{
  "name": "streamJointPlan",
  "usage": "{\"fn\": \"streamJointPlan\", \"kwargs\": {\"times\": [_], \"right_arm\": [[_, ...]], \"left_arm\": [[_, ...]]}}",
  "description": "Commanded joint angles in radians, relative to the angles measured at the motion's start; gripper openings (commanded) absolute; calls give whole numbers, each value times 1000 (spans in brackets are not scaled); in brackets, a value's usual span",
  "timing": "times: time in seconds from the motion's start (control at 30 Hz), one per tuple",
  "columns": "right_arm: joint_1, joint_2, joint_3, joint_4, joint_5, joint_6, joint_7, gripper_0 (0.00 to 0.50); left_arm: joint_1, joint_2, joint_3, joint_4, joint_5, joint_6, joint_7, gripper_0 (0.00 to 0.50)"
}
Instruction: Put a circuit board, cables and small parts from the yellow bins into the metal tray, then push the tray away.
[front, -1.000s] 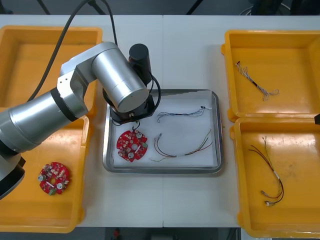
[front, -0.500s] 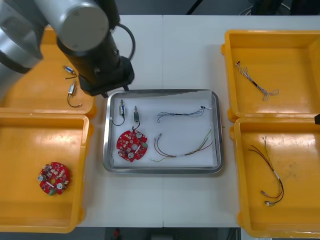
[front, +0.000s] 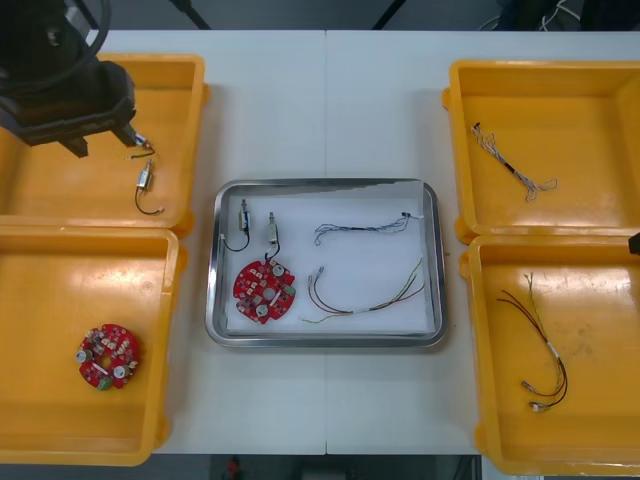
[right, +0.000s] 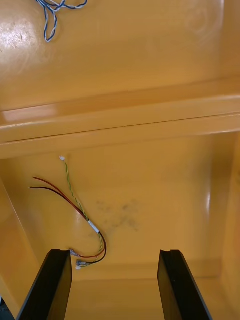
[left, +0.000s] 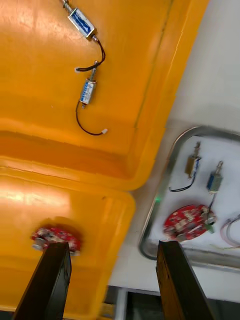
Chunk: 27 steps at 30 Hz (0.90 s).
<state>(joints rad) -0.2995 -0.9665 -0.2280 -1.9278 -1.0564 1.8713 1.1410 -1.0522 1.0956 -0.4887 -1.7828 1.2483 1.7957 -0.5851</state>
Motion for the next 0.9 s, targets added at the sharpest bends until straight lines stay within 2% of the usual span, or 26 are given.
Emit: {"fn": "streamJointPlan", "kwargs": {"times": [0.03, 0.27, 0.47, 0.77, 0.9], "right_arm": [[-69, -46, 76, -23, -22, 3, 16, 500], [-136, -46, 193, -117, -37, -6, 36, 500], [-150, -46, 292, -217, -59, -83, 54, 500], [-244, -41, 506, -309, -69, -121, 83, 500], [-320, -11, 618, -318, -71, -121, 98, 500]], "left_arm": [[66, 92, 73, -27, 19, 1, -160, 500], [179, 164, 125, -27, 23, -42, -305, 500], [310, 210, 214, -29, 25, -71, -395, 500], [590, 234, 423, -101, 3, -177, -432, 500], [693, 242, 490, -139, 0, -216, -441, 500]]}}
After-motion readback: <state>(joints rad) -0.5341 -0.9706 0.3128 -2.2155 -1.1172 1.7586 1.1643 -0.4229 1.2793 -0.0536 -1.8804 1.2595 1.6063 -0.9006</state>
